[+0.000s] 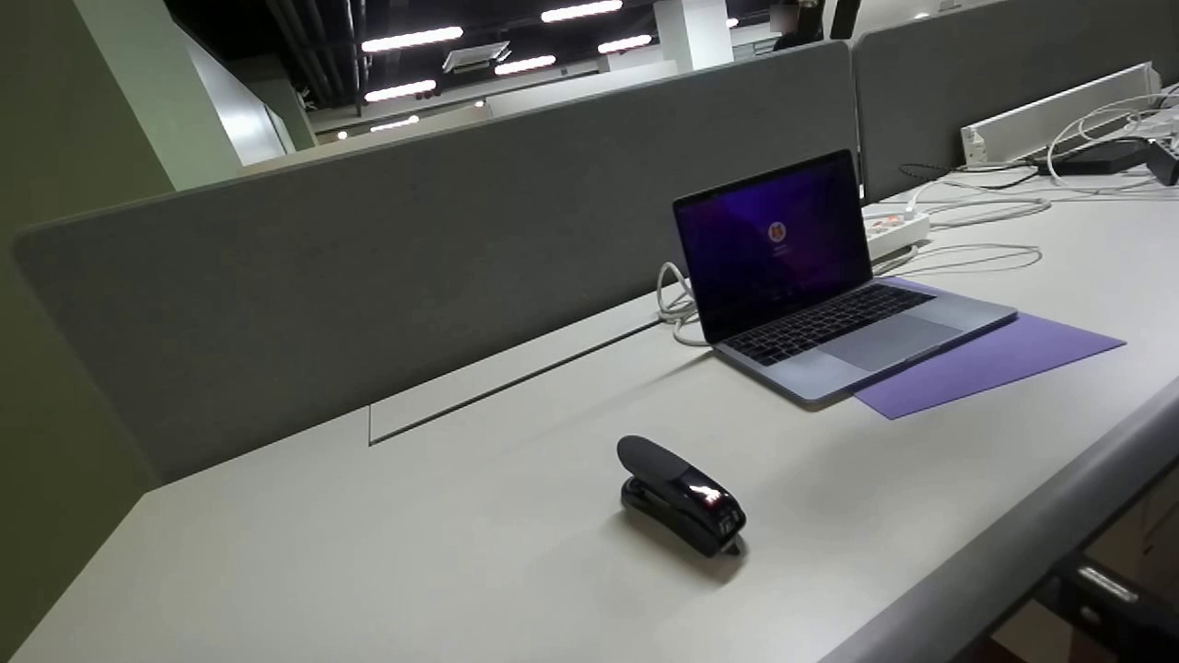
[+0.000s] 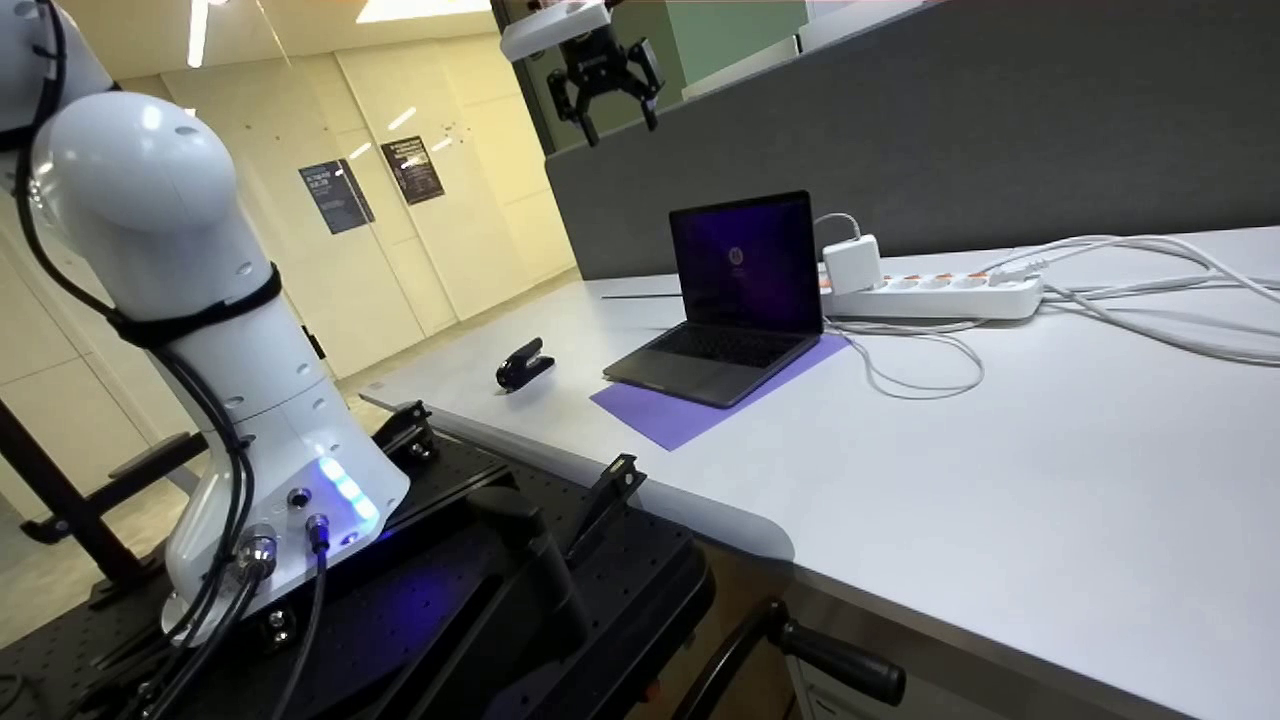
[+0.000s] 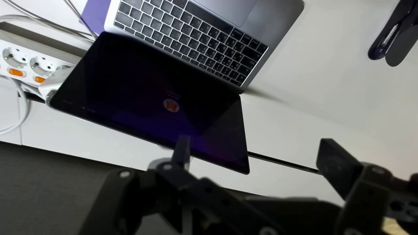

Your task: Close the laptop.

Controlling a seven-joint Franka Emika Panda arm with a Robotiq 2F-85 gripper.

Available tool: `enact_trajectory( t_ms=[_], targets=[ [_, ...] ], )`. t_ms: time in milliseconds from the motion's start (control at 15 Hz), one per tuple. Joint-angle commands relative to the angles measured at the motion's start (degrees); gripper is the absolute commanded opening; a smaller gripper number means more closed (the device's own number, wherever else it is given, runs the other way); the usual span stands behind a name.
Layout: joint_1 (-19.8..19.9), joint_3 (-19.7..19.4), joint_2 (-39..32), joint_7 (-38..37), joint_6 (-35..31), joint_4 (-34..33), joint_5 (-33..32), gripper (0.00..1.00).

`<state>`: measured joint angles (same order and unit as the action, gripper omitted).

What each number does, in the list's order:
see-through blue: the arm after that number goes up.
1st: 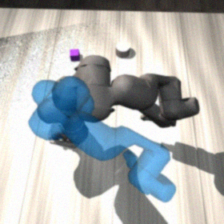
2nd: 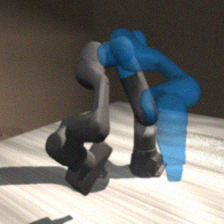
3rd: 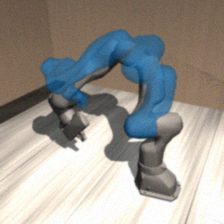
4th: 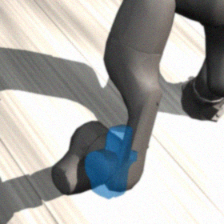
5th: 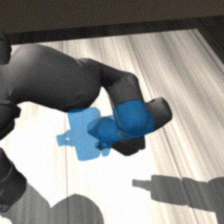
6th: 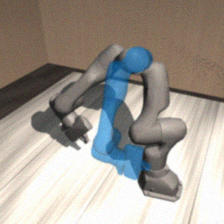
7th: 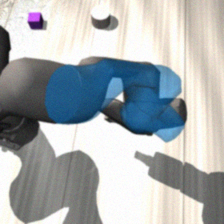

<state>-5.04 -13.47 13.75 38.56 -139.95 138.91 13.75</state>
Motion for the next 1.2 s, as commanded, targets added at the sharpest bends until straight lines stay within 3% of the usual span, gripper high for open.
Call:
enact_trajectory(
  t_ms=[0, 267, 467, 800, 1133],
  targets=[
    [1.3, 0.38, -3.92, 1.81, -0.29, -2.87, 3.11, 1.0],
    [2.8, 0.63, -12.27, 4.19, -3.33, -8.74, 9.46, 1.0],
    [5.49, 2.52, -18.39, 2.42, -5.05, -13.99, 10.53, 1.0],
    [10.08, 6.21, -26.36, -4.38, -5.02, -22.45, 8.81, 1.0],
    [11.48, 8.59, -32.33, -15.81, -4.28, -28.82, 4.12, 1.0]
  ],
)
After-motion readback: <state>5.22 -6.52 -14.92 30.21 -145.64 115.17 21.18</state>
